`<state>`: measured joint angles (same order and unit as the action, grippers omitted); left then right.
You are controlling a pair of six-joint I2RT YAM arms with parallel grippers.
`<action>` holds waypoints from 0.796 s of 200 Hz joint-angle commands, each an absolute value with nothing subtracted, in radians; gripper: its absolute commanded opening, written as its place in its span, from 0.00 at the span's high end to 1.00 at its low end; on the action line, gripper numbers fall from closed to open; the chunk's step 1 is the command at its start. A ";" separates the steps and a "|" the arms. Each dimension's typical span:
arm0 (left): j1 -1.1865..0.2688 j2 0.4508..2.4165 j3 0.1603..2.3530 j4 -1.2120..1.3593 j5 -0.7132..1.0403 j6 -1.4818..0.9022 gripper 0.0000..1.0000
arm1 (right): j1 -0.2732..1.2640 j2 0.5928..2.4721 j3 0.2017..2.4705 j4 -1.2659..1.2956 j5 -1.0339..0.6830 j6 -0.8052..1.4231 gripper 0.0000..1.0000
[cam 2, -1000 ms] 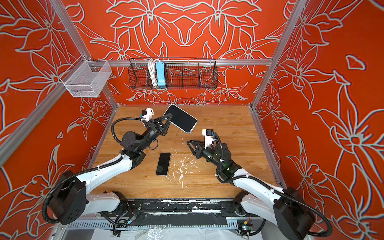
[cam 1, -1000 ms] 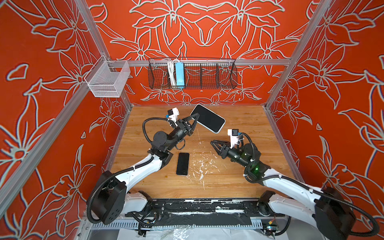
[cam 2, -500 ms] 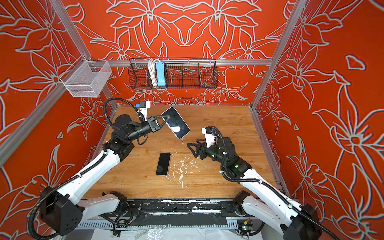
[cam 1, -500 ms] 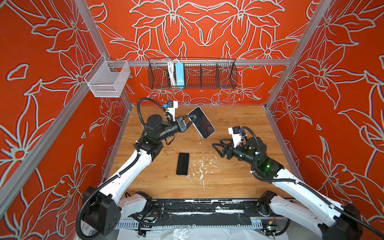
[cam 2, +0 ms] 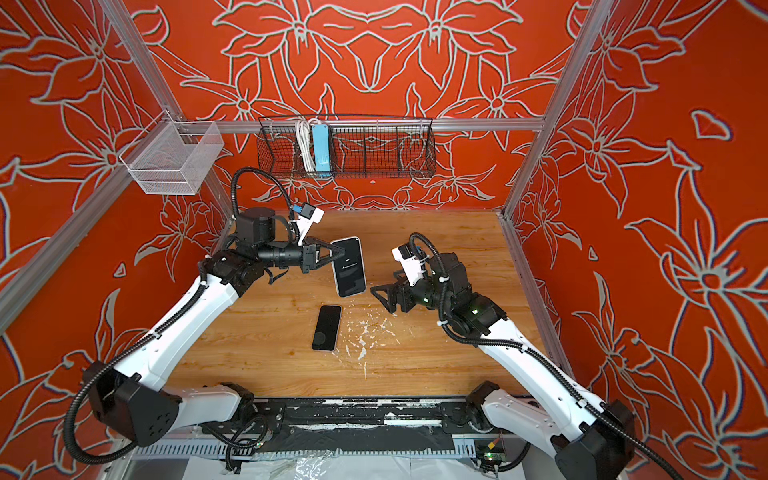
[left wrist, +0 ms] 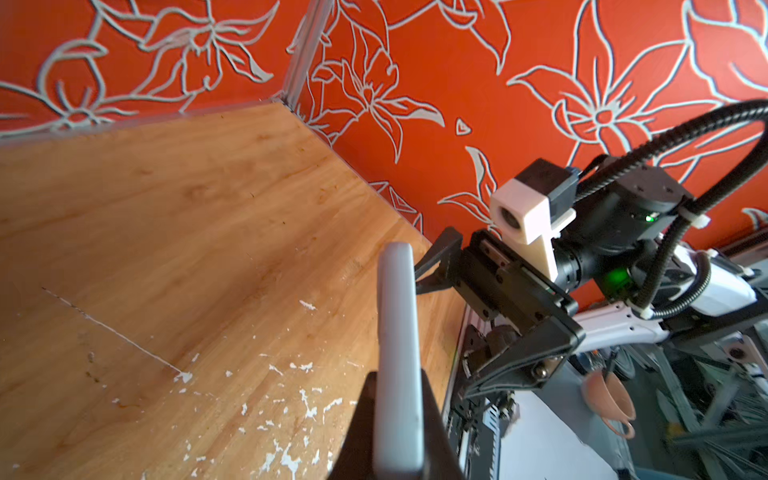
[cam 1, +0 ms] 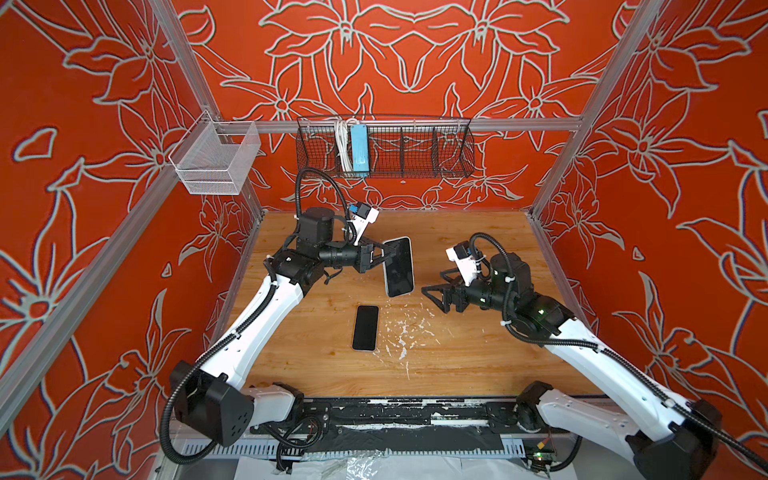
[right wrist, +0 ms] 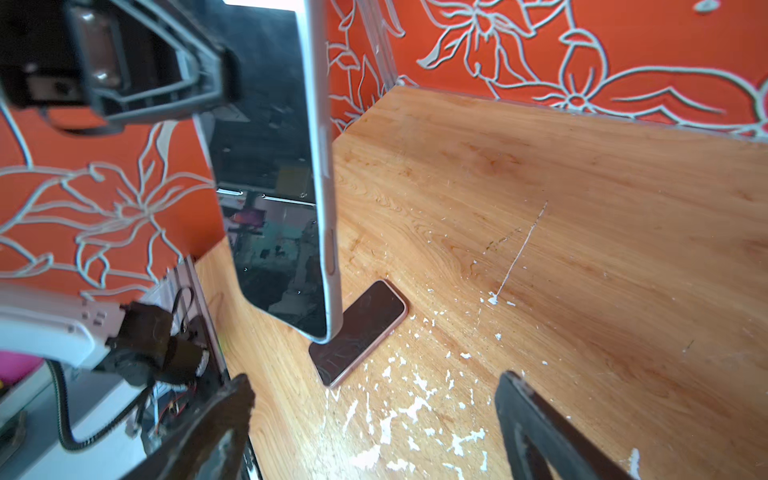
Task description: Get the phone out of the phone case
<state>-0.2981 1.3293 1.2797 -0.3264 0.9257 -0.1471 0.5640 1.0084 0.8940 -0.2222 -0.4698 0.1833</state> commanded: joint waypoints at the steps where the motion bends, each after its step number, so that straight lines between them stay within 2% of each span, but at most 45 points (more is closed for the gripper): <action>1: -0.271 1.379 1.338 -0.346 1.128 -0.050 1.00 | 0.559 1.014 0.928 -0.294 -0.548 0.042 0.10; 47: -0.262 1.474 1.523 -0.595 1.180 0.161 1.00 | 0.559 1.089 1.035 -0.461 -0.589 -0.083 0.11; 85: -0.262 1.493 1.548 -0.701 1.164 0.336 1.00 | 0.559 1.150 1.067 -0.468 -0.609 -0.155 0.14; 159: -0.262 1.523 1.565 -0.779 1.208 0.407 1.00 | 0.560 1.252 1.149 -0.504 -0.728 -0.221 0.24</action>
